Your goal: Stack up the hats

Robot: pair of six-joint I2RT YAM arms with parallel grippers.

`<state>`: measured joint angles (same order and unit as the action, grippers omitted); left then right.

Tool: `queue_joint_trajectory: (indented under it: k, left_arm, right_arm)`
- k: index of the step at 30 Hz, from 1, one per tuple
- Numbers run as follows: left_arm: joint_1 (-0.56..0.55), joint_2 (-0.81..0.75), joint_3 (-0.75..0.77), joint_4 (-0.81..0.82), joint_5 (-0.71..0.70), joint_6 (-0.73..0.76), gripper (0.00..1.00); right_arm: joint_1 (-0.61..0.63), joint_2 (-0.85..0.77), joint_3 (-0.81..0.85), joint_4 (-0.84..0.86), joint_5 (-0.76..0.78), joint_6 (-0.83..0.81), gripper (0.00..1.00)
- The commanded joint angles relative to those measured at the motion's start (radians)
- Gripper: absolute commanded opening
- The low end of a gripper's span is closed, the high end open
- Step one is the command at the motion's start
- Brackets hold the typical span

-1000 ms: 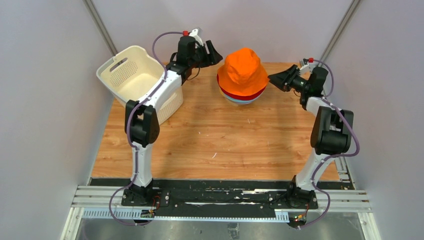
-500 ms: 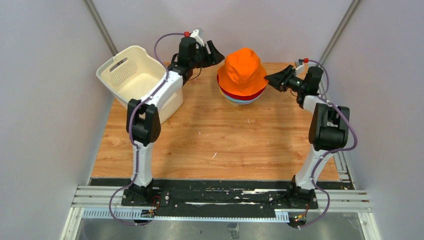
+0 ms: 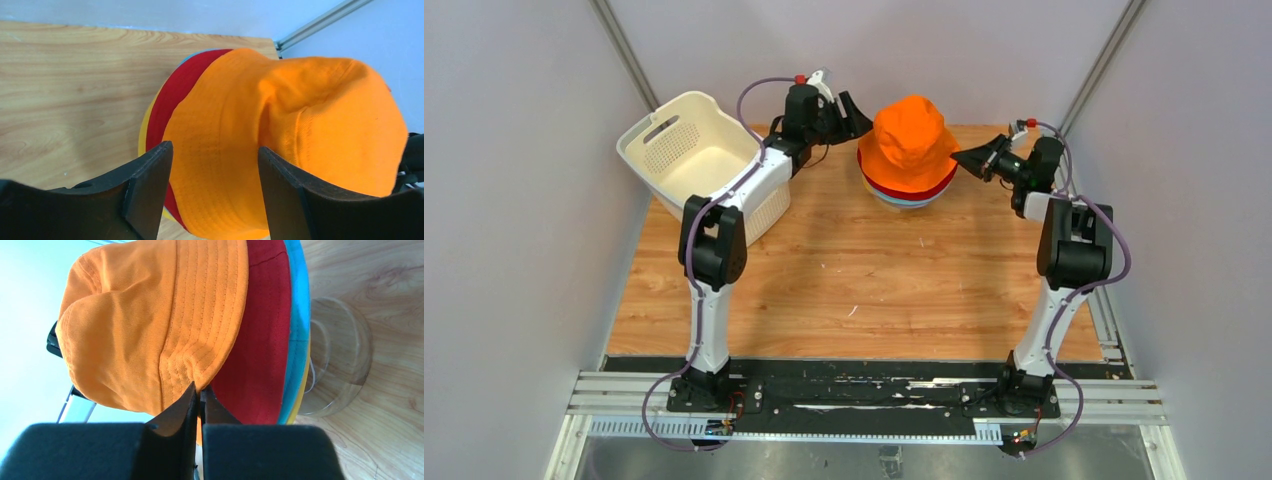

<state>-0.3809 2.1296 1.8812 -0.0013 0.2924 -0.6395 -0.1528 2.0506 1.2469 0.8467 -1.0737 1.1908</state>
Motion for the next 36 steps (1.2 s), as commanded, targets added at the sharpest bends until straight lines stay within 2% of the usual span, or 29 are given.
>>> queue_joint_trajectory:
  k: [1, 11, 16, 36]
  left_arm:
    - [0.004, 0.014, -0.035, 0.05, 0.021, -0.015, 0.67]
    - [0.004, 0.004, -0.068, 0.057, 0.012, -0.013, 0.67]
    - [0.004, 0.006, -0.078, 0.061, 0.012, -0.017, 0.67]
    - [0.006, -0.01, -0.12, 0.024, -0.012, 0.006, 0.67]
  right_arm:
    - [0.012, 0.039, 0.051, 0.062, 0.007, 0.014, 0.01]
    - [0.011, 0.125, 0.104, 0.054, 0.013, 0.005, 0.01]
    - [0.012, 0.132, 0.114, -0.016, 0.018, -0.047, 0.01]
    - [0.011, 0.132, 0.113, -0.038, 0.019, -0.063, 0.02]
